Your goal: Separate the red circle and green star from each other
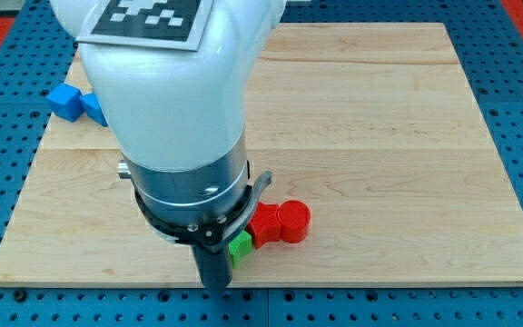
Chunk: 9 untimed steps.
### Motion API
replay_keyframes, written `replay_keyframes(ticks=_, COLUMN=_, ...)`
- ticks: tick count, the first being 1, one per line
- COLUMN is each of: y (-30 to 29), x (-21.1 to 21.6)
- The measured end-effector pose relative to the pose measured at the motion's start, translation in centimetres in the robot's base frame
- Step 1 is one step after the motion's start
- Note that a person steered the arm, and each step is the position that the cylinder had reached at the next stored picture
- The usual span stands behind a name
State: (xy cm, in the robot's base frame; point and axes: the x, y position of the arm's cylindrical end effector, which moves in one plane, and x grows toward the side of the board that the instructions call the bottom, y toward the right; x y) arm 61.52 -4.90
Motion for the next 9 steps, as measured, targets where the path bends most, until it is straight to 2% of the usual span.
replay_keyframes(ticks=4, y=0.8, x=-4.2)
replay_keyframes(ticks=5, y=-3.0, x=-1.6)
replay_keyframes(ticks=6, y=-7.4, x=-1.0)
replay_keyframes(ticks=9, y=-9.4, x=-1.0)
